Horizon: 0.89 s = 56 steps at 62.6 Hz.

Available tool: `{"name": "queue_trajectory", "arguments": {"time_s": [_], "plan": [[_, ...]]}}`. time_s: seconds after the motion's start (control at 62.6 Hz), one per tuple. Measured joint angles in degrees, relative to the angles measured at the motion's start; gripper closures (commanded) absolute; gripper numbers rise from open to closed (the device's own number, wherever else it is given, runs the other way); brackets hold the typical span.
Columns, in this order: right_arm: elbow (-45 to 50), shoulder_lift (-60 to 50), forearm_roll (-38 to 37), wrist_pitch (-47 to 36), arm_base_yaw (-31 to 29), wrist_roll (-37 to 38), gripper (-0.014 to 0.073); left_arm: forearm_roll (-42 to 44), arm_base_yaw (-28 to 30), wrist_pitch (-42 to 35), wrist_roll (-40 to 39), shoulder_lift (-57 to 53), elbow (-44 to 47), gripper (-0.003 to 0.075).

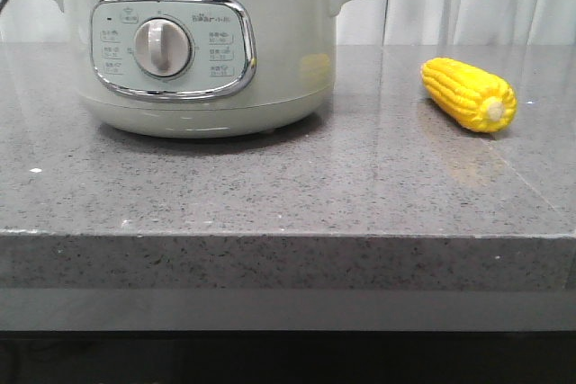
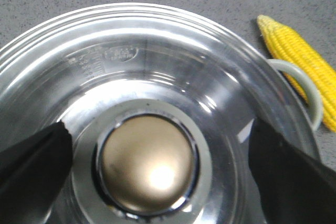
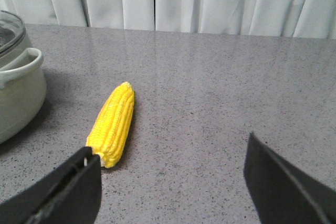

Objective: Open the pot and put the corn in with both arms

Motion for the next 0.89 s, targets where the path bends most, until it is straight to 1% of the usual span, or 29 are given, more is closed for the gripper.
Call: {"name": "queue_trajectory", "arguments": {"time_s": [0.128, 0.224, 0.431, 0.543, 0.623, 0.735, 0.894], "plan": [[0.0, 0.0, 0.0, 0.0, 0.0, 0.0, 0.0018, 1.06, 0.0, 0.13, 0.0, 0.37, -0.38, 0.0073], [0.0, 0.0, 0.0, 0.0, 0.0, 0.0, 0.0018, 1.53, 0.0, 0.12, 0.0, 0.37, -0.5, 0.0132], [0.0, 0.0, 0.0, 0.0, 0.0, 0.0, 0.0018, 1.91, 0.0, 0.12, 0.0, 0.37, -0.6, 0.0379], [0.0, 0.0, 0.0, 0.0, 0.0, 0.0, 0.0018, 1.65, 0.0, 0.12, 0.0, 0.37, -0.6, 0.0498], [0.0, 0.0, 0.0, 0.0, 0.0, 0.0, 0.0018, 1.63, 0.0, 0.12, 0.0, 0.37, -0.62, 0.057], [0.0, 0.0, 0.0, 0.0, 0.0, 0.0, 0.0018, 1.63, 0.0, 0.12, 0.0, 0.37, -0.72, 0.062], [0.0, 0.0, 0.0, 0.0, 0.0, 0.0, 0.0018, 1.63, 0.0, 0.12, 0.0, 0.37, -0.72, 0.0625]]}}
